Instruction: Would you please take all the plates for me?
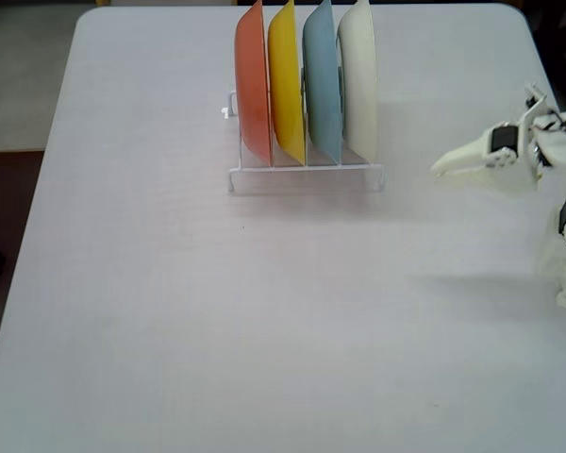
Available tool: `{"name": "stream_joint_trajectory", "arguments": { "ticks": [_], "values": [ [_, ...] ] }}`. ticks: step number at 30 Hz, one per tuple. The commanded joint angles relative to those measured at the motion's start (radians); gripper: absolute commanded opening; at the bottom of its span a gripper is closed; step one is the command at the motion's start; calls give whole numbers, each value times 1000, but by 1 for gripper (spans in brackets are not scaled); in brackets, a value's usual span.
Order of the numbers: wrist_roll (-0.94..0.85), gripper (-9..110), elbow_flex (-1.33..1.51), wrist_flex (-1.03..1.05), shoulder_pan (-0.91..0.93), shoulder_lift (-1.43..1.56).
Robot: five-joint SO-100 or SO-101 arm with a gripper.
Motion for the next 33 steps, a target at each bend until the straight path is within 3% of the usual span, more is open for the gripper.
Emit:
{"name": "stream_joint_trajectory", "arguments": {
  "ticks": [1,7,17,33],
  "values": [
    [-55,0,-230,28,52,-152],
    [-225,6,-469,-9,143,-407],
    [-489,32,-690,57,258,-634],
    [-713,35,-913,83,328,-862]
  ]
}}
